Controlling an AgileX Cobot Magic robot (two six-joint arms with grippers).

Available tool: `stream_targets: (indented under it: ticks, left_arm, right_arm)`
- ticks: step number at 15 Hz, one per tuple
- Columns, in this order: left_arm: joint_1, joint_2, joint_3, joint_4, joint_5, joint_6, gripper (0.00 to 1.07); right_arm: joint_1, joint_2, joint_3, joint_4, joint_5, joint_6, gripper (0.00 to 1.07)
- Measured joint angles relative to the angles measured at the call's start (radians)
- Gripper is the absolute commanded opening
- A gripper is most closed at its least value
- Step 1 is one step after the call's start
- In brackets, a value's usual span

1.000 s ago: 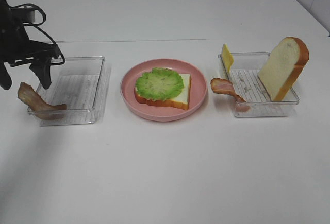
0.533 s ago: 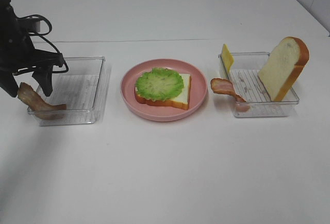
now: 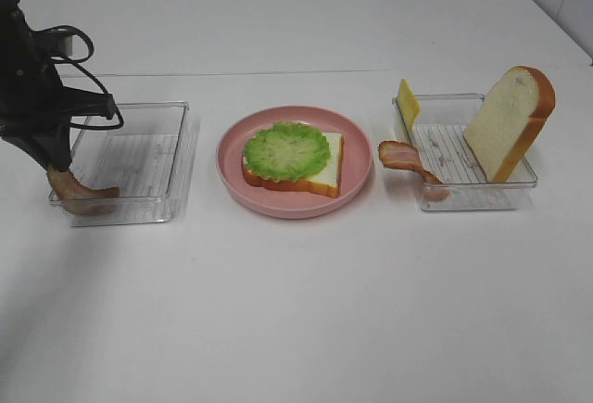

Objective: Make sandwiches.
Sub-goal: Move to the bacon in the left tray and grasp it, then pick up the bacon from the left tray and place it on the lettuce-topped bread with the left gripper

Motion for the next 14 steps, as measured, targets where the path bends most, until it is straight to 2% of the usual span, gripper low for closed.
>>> stream_targets:
  ticks: [4,7,10,11,13,14]
  left_arm:
    - [0.0,0.0,0.0,-0.007,0.0,0.012,0.0]
    - [0.0,0.0,-0.035,-0.099,0.005,0.063,0.0]
    - [0.0,0.0,-0.115,-0.261,0.01,0.113,0.0]
    - [0.0,0.0,-0.154,-0.351,0.007,0.133,0.0]
    - [0.0,0.0,-0.167,-0.464,-0.01,0.161,0.0]
    - [0.0,0.0,-0.168,-0.529,-0.026,0.195,0.0]
  right_arm:
    - [0.0,0.0,0.0,0.0,0.0,0.0,0.87]
    - [0.0,0.0,0.0,0.0,0.0,0.0,0.87]
    - [0.0,0.0,0.0,0.0,0.0,0.0,0.87]
    - [0.0,0.0,0.0,0.0,0.0,0.0,0.87]
    - [0.0,0.0,0.0,0.0,0.0,0.0,0.87]
    - [0.0,0.0,0.0,0.0,0.0,0.0,0.87]
